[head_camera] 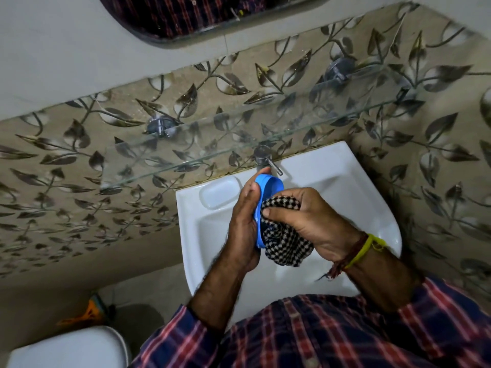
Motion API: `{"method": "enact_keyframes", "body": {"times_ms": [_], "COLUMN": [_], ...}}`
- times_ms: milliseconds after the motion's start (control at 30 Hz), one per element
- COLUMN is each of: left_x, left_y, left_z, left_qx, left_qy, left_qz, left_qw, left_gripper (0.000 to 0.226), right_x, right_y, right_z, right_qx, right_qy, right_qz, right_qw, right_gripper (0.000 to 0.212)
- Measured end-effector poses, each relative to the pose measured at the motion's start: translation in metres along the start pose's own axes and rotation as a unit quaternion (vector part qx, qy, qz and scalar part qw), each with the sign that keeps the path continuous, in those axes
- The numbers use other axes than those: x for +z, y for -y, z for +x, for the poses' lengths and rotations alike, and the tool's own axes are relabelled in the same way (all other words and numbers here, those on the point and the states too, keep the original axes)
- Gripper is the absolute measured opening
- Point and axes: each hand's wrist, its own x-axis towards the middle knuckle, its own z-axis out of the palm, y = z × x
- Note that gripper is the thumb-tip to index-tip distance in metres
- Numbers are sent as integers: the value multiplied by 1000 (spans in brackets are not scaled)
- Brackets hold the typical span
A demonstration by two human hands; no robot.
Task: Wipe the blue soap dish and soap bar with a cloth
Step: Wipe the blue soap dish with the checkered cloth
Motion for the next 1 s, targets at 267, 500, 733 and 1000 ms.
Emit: {"method": "enact_keyframes", "body": {"times_ms": [267,500,733,1000], "left_x": [1,0,3,1], "left_y": [-2,-2,-7,-4], "left_z": [2,-1,0,-2], "left_qx": [-1,-7,-1,-54], "left_qy": [-11,5,-18,-44], "left_qz": [-2,-36,-34,-50], "left_qw": [1000,999,999,996], "left_gripper": [45,43,45,41], "right_x": [-1,-3,-5,-10], "right_y": [-2,-2,4,3], "right_z": [-2,-3,-5,-6], "right_qx": [-18,-41,-80,-115], "right_qy": [48,76,122,180], "right_qz": [-31,-53,-124,-236], "right_qw": [998,995,981,948], "right_gripper": [7,8,4,10]}}
